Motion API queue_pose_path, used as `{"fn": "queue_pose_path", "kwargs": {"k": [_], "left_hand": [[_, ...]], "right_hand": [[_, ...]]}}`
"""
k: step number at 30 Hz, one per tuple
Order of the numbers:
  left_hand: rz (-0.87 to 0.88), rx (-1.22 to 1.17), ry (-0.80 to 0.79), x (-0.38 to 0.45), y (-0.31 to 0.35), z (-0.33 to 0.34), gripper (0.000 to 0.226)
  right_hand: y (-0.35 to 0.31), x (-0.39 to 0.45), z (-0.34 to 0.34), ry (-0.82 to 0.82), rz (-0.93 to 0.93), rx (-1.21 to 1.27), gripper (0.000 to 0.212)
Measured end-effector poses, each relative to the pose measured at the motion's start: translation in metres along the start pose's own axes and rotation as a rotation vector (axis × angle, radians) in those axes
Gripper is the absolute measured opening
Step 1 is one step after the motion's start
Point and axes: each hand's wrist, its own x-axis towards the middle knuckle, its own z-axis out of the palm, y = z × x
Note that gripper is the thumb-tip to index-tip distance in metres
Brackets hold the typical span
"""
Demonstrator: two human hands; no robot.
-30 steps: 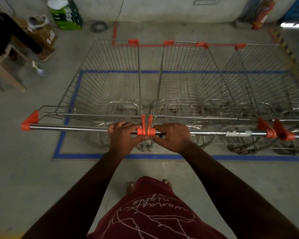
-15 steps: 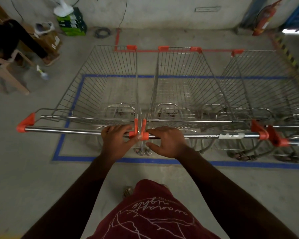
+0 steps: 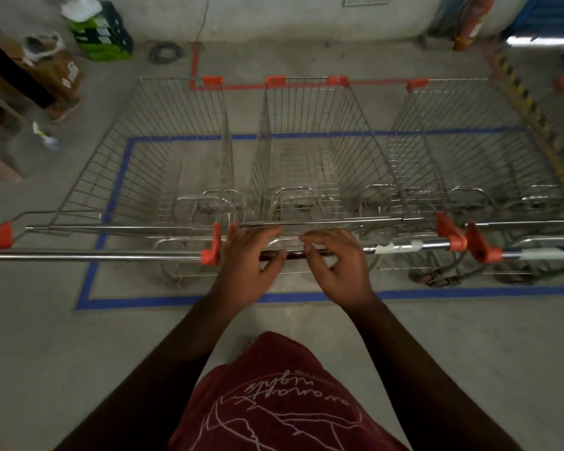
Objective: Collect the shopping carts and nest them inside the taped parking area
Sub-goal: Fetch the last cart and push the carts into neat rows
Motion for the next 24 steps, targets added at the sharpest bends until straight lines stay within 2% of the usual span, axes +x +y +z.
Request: {"fn": "queue_pose_path", "kwargs": {"k": [5, 13, 15, 19, 22, 24], "left_hand": [[0.063, -0.22, -0.135, 0.033, 0.026, 0.031, 0.041], [0.168, -0.358, -0.278, 0.074, 0.068, 0.084, 0.043], [0.188, -0.364, -0.318, 0.076, 0.08, 0.093, 0.046], [0.269, -0.257, -0.408, 0.077, 0.099, 0.104, 0.048], [0.255, -0.257, -0.437, 0.081, 0.118, 0.12, 0.047], [0.233, -0.266, -0.42, 0.086, 0.135, 0.136, 0.046]], "right_hand": [[0.004, 0.005, -0.028, 0.088, 0.054, -0.092, 0.017], [0.019, -0.015, -0.096, 0.153, 0.219, -0.254, 0.017], [0.021, -0.02, -0.111, 0.183, 0.281, -0.204, 0.018], [0.046, -0.025, -0.153, 0.174, 0.375, 0.054, 0.022], [0.071, -0.021, -0.187, 0.084, 0.329, 0.033, 0.022], [0.083, -0.019, -0.209, 0.082, 0.34, 0.045, 0.021]]}}
